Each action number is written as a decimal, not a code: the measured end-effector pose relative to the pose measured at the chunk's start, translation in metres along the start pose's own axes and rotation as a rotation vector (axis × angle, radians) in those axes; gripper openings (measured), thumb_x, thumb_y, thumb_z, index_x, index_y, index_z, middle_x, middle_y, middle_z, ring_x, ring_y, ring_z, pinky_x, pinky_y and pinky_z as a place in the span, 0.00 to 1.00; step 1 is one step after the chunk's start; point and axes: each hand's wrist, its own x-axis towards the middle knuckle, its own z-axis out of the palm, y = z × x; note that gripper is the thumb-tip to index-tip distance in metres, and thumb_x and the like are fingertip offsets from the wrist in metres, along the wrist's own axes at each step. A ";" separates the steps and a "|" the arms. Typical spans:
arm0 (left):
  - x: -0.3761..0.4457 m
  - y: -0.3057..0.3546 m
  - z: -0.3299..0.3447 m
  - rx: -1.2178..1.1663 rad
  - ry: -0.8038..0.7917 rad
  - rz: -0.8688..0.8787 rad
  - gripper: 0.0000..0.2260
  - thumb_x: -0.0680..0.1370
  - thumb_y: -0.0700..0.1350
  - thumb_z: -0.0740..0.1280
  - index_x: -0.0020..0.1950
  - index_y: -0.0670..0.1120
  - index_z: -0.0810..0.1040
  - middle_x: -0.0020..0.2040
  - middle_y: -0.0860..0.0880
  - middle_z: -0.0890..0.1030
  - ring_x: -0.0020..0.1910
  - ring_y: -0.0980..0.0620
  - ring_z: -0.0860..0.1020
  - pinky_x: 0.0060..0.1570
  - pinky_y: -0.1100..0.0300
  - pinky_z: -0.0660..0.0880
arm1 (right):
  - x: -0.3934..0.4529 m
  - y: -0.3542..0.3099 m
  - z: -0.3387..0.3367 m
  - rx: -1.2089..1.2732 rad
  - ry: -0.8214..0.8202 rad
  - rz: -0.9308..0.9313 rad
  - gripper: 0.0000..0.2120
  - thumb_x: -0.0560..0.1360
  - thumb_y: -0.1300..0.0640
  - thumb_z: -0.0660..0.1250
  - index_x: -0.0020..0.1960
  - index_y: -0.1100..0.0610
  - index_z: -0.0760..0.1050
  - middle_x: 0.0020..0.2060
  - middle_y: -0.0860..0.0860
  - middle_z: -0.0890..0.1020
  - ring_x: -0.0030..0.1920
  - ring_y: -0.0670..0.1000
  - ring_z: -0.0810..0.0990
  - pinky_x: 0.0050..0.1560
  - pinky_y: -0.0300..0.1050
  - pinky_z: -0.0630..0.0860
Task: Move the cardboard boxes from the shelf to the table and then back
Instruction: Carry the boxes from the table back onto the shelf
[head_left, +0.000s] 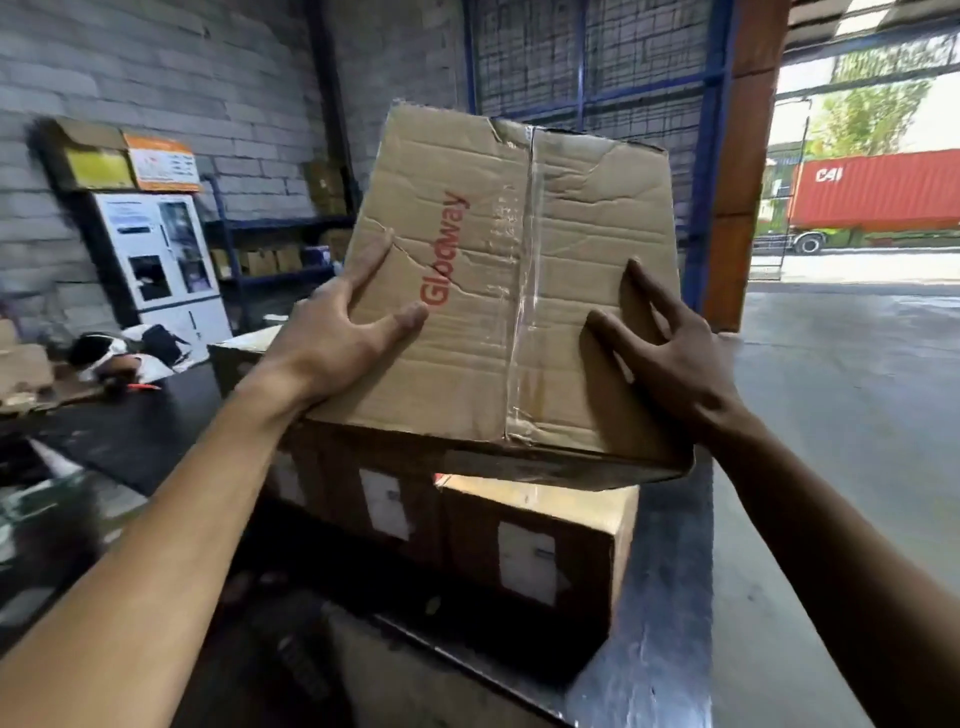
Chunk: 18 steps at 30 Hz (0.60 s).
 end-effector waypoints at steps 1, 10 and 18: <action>-0.016 -0.005 -0.016 0.013 0.038 -0.020 0.40 0.65 0.73 0.70 0.74 0.72 0.58 0.71 0.57 0.73 0.66 0.54 0.74 0.68 0.50 0.71 | -0.005 -0.009 0.013 0.011 -0.033 -0.017 0.38 0.69 0.32 0.68 0.76 0.35 0.59 0.71 0.46 0.71 0.67 0.47 0.72 0.69 0.49 0.70; -0.149 -0.040 -0.115 0.125 0.375 -0.289 0.37 0.70 0.58 0.73 0.77 0.60 0.63 0.63 0.69 0.72 0.56 0.77 0.72 0.60 0.71 0.70 | -0.026 -0.061 0.166 0.266 -0.429 -0.116 0.36 0.72 0.37 0.70 0.76 0.38 0.61 0.71 0.44 0.72 0.62 0.42 0.73 0.63 0.37 0.68; -0.232 -0.037 -0.157 0.285 0.719 -0.643 0.34 0.74 0.53 0.73 0.77 0.61 0.62 0.63 0.62 0.77 0.57 0.62 0.79 0.56 0.65 0.76 | -0.033 -0.109 0.300 0.464 -0.874 -0.256 0.36 0.72 0.36 0.69 0.76 0.35 0.59 0.70 0.50 0.73 0.58 0.47 0.74 0.62 0.43 0.69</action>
